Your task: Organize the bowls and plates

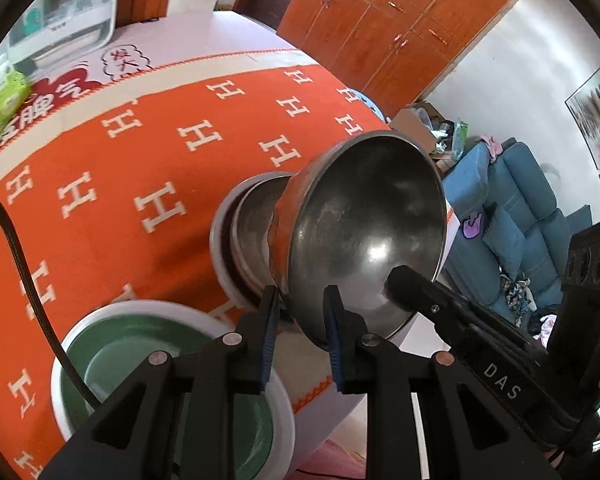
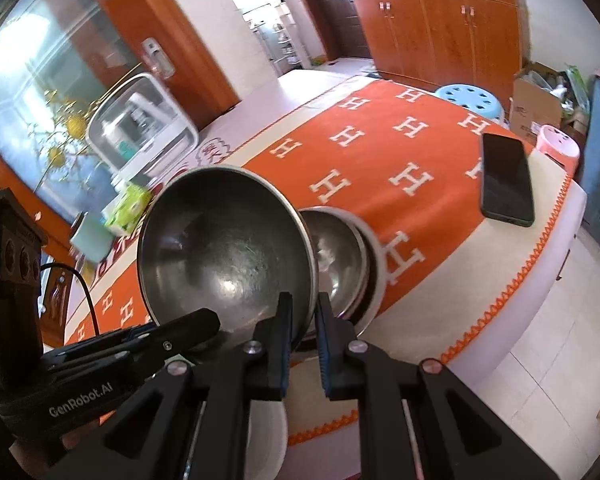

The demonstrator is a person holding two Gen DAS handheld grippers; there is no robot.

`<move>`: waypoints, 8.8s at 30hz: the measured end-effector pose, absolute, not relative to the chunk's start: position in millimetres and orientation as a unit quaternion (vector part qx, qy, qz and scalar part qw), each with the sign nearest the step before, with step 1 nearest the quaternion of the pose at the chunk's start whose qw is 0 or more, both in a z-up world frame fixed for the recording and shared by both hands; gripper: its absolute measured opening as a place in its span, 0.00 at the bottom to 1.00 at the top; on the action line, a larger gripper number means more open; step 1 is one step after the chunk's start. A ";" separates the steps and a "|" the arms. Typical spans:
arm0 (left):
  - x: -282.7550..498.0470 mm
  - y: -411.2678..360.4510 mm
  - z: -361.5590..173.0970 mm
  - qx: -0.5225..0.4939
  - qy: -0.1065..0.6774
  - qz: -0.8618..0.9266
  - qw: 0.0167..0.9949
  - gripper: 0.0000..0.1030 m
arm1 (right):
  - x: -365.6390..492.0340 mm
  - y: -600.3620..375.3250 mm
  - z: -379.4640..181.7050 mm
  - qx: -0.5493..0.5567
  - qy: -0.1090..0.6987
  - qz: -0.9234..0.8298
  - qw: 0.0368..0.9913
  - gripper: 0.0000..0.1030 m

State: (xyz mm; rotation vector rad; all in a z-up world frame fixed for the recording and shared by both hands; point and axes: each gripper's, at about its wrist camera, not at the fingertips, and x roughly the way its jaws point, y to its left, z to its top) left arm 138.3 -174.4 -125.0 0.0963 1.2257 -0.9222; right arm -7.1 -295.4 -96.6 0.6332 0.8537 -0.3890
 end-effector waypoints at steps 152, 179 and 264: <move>90.7 -19.9 -132.9 -0.193 0.565 -0.107 0.795 0.47 | 91.2 -269.1 -131.7 0.316 0.517 0.248 0.756 0.31; 118.3 10.9 -184.5 -0.149 0.659 -0.118 0.728 0.46 | 82.9 -227.4 -159.4 0.323 0.570 0.170 0.736 0.34; -77.2 19.0 -11.8 0.026 0.445 -0.038 0.894 0.99 | -114.4 -179.2 -5.2 0.095 0.439 0.027 0.893 0.97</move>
